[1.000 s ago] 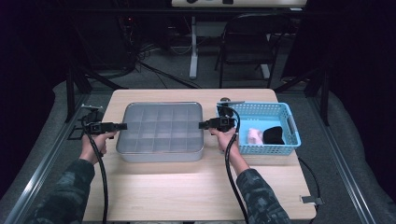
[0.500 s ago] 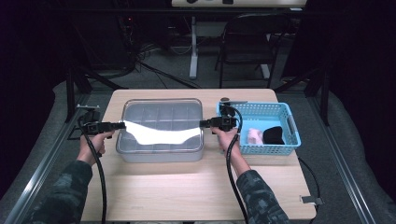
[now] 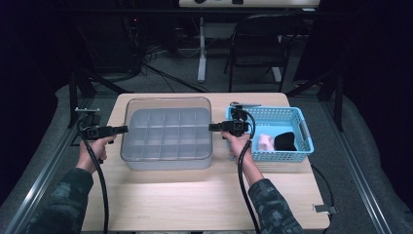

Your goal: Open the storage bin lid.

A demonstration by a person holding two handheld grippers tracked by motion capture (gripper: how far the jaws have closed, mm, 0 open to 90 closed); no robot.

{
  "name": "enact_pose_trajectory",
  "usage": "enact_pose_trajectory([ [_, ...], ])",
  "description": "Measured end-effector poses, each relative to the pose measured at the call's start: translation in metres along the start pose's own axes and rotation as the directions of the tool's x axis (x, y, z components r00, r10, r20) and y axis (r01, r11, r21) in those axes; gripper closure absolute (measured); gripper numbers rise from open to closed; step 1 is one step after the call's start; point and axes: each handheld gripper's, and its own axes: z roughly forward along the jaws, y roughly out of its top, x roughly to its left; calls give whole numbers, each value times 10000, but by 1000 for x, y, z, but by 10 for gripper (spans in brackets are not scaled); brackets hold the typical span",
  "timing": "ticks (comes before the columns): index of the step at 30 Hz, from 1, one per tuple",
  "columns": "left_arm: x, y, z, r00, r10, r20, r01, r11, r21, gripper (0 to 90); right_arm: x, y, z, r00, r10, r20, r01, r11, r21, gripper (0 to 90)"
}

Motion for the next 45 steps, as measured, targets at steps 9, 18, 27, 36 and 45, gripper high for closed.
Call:
enact_pose_trajectory([
  [9,-3,-1,-11,9997,117,235,-110,9995,-289,694,4,-1,-7,9995,19,-313,-26,9997,-233,754],
  [18,-8,-1,-24,9984,329,464,-306,9983,-493,720,10,-2,-16,9987,-33,-499,13,9992,-387,766],
  [27,-17,-1,-36,9966,456,689,-410,9969,-666,727,19,-4,-29,9975,-359,-604,323,9978,-582,767],
  [36,-25,-4,-48,9943,569,900,-499,9957,-784,728,34,-7,-46,9937,-814,-769,747,9935,-862,771],
  [45,-31,-15,-58,9922,727,1018,-629,9934,-961,732,40,-18,-57,9909,-1024,-868,939,9909,-968,773],
])
